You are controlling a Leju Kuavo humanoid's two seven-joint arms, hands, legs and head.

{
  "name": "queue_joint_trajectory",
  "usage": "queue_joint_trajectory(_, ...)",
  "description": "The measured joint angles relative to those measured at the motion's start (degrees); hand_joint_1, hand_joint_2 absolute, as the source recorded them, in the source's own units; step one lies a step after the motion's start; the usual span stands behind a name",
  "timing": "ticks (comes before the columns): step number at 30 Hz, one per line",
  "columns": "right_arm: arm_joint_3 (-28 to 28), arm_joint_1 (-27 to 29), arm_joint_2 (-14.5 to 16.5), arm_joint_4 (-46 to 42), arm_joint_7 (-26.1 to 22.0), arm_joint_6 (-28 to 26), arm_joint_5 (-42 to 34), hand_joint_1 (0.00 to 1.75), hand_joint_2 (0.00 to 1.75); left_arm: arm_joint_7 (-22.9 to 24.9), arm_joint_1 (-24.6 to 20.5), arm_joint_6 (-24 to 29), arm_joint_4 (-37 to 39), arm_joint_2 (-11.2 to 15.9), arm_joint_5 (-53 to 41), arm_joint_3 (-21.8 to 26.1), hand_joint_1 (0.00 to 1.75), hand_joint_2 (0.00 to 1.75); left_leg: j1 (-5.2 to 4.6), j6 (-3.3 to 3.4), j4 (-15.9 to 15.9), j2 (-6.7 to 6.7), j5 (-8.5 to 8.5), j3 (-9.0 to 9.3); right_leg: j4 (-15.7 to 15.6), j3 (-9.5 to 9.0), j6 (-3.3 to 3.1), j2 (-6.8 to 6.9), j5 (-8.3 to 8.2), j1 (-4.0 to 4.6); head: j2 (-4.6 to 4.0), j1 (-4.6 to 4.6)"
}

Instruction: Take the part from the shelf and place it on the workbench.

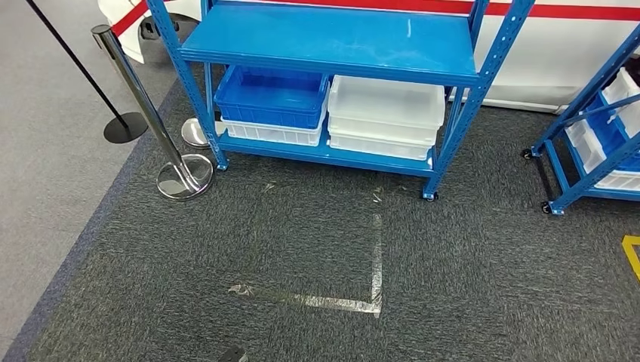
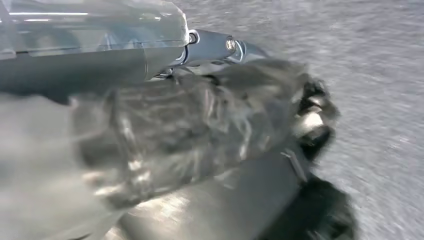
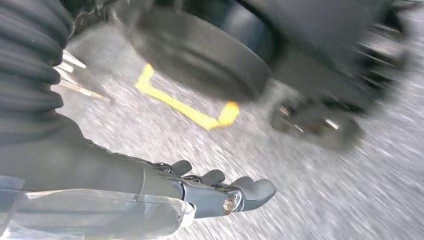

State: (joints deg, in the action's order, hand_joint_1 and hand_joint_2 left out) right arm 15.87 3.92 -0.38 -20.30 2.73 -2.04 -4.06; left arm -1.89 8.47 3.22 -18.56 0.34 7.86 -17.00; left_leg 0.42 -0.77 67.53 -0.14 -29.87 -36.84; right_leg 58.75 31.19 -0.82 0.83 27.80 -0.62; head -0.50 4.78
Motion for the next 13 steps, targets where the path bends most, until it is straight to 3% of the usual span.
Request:
queue_joint_trajectory(2, -1.7, -1.4, -0.1, -1.9, -0.5, 0.3, 0.7, 0.00, 1.75, 0.5, 2.1, -0.5, 1.0, 0.1, -1.2, 1.9, 0.00, 1.75, 0.00, 0.15, -6.7, 0.04, 2.41, 3.29, 0.3, -0.09, 0.48, -0.47, 0.35, 0.11, 0.00, 0.02)
queue_joint_trajectory(3, -2.6, -1.8, -0.1, -2.6, -0.7, 0.5, 1.0, 0.00, 1.75, 0.7, 3.1, -0.7, 1.3, 0.1, -1.9, 2.7, 0.00, 1.75, -0.10, 0.39, -8.2, 0.02, 2.56, 4.04, 0.4, 0.06, 0.77, -0.65, 0.46, 0.16, 0.00, 0.00)
queue_joint_trajectory(7, -5.9, -0.9, -0.1, -3.8, -1.5, 1.3, 2.6, 0.00, 1.75, 1.2, 4.2, -1.9, 1.6, 0.3, -5.0, 5.6, 0.00, 1.75, -0.19, 1.99, -9.3, -0.30, 2.77, 4.49, 0.7, 0.24, 2.03, -0.51, 1.16, -0.03, 0.00, -0.05)
queue_joint_trajectory(9, -7.2, 0.8, -0.1, -3.7, -1.6, 1.5, 3.1, 0.00, 1.75, 1.3, 2.8, -2.2, 0.8, 0.3, -6.0, 7.2, 0.00, 1.75, -0.10, 2.78, -9.9, -0.29, 3.05, 4.72, 5.4, 2.24, 2.30, -0.64, 4.04, -0.04, 0.00, -0.15)
queue_joint_trajectory(11, -8.2, 2.8, -0.1, -3.0, -1.6, 1.8, 3.3, 0.00, 1.75, 1.3, 1.0, -2.3, -0.3, 0.2, -6.5, 8.5, 0.00, 1.75, -0.27, 3.16, -9.9, -0.24, 3.00, 4.75, 13.2, 6.33, 2.35, -0.77, 7.80, 0.06, 0.00, -0.28)
queue_joint_trajectory(13, -8.7, 4.3, -0.1, -2.2, -1.6, 1.8, 3.4, 0.00, 1.75, 1.3, -0.1, -2.4, -1.1, 0.2, -6.7, 9.1, 0.00, 1.75, -0.42, 3.23, -9.9, -0.10, 2.92, 4.79, 17.4, 8.68, 2.38, -0.78, 8.93, 0.06, 0.00, -0.33)
